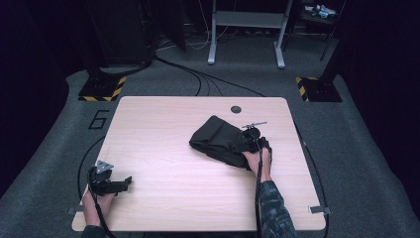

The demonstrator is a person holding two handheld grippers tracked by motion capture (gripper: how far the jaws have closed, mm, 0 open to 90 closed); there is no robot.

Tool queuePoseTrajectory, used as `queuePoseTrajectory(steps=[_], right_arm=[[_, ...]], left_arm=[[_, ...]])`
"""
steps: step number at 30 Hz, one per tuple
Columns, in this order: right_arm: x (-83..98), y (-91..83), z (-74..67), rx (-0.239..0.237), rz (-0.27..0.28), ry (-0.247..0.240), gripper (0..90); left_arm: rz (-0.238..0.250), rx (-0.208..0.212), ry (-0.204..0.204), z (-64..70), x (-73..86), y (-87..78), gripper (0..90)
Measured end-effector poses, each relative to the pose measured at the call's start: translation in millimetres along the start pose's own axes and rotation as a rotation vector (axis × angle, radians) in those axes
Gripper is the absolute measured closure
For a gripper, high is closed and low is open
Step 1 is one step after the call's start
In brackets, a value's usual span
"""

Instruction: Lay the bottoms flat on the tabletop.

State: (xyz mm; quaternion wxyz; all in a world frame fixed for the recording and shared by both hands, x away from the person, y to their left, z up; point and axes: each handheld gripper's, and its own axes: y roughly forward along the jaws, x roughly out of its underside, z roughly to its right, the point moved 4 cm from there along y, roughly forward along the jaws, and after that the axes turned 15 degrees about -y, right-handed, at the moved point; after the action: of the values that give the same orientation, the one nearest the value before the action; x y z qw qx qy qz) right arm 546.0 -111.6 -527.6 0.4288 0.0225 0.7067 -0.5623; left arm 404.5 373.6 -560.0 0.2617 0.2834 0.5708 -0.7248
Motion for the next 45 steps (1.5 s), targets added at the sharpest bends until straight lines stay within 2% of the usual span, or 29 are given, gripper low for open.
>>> queuePoseTrajectory(steps=[4, 8, 12, 16, 18, 24, 36, 45], right_arm=[[1.3, -0.3, -1.9, -0.003, 0.008, -0.025, 1.5], [3.2, -0.9, -6.9, -0.031, 0.011, -0.041, 1.5], [5.1, -1.7, -14.9, -0.049, 0.014, -0.081, 1.5], [6.0, -2.5, -20.7, -0.064, 0.015, -0.096, 1.5], [8.3, -3.5, -25.5, -0.075, 0.019, -0.123, 1.5], [13.4, -6.9, -34.6, -0.094, 0.031, -0.144, 1.5], [26.5, -16.1, -61.5, -0.131, 0.061, -0.188, 1.6], [36.9, -23.5, -85.7, -0.165, 0.063, -0.220, 1.7]], left_arm=[[0.000, 0.000, 0.000, 0.0, 0.0, 0.0, 2.6], [0.001, 0.001, 0.000, 0.1, 0.0, 0.0, 2.7], [0.001, 0.001, 0.001, 0.1, 0.0, -0.1, 2.7], [-0.001, 0.000, 0.000, 0.2, 0.2, -0.2, 2.8], [0.000, 0.000, 0.000, 0.2, 0.1, -0.2, 2.8], [0.000, 0.001, 0.001, 0.2, 0.2, -0.3, 3.0], [0.001, 0.000, 0.002, 0.3, 0.2, -0.3, 3.0], [0.004, 0.000, 0.003, 0.2, 0.0, -0.1, 3.0]])
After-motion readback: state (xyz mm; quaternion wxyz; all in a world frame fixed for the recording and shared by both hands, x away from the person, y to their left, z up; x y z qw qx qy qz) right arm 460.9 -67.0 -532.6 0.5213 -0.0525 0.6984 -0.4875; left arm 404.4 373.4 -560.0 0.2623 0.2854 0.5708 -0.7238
